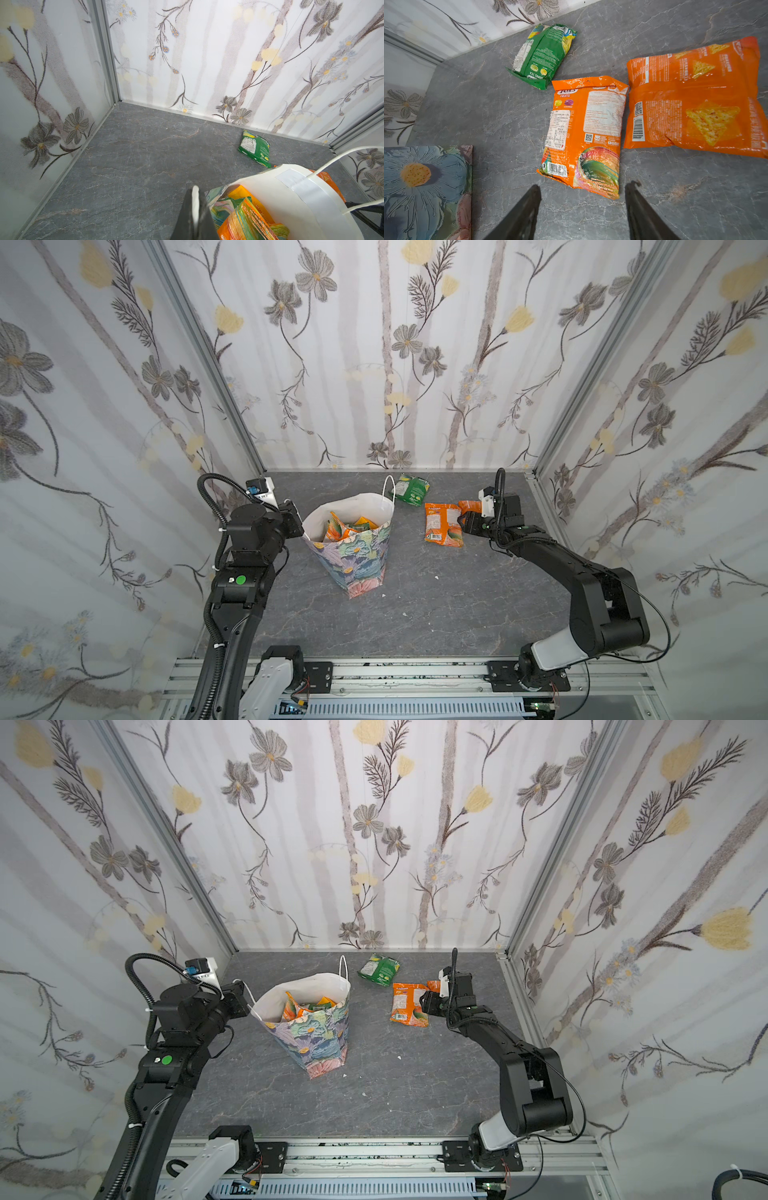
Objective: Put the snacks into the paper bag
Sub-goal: 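Raise the right gripper out of the paper bag and move to the orange bags, then lower the right gripper and close it on the orange FRUITS candy bag's end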
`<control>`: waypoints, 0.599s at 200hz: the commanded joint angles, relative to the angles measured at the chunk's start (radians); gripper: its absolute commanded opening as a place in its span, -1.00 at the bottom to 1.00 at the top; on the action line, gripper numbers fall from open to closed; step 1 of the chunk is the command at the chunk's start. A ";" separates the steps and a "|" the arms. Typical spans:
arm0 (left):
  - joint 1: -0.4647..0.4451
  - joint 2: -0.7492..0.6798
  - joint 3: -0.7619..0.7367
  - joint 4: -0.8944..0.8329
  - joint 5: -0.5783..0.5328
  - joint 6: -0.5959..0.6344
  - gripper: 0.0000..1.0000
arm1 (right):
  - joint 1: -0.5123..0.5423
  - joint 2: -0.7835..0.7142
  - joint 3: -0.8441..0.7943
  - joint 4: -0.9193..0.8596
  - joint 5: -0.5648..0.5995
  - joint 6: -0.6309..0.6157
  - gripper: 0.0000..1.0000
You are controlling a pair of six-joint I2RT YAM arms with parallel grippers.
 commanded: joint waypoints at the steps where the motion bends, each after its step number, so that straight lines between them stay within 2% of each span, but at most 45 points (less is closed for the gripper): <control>1: 0.001 -0.002 0.000 0.019 0.017 0.009 -1.00 | -0.004 0.058 0.014 0.060 -0.029 -0.018 0.28; 52: 0.001 -0.013 0.001 0.013 0.019 0.009 -1.00 | -0.012 0.168 0.043 0.092 -0.069 -0.020 0.27; 120: 0.001 -0.004 0.003 0.013 0.031 0.008 -1.00 | -0.028 0.228 0.070 0.101 -0.072 -0.013 0.31</control>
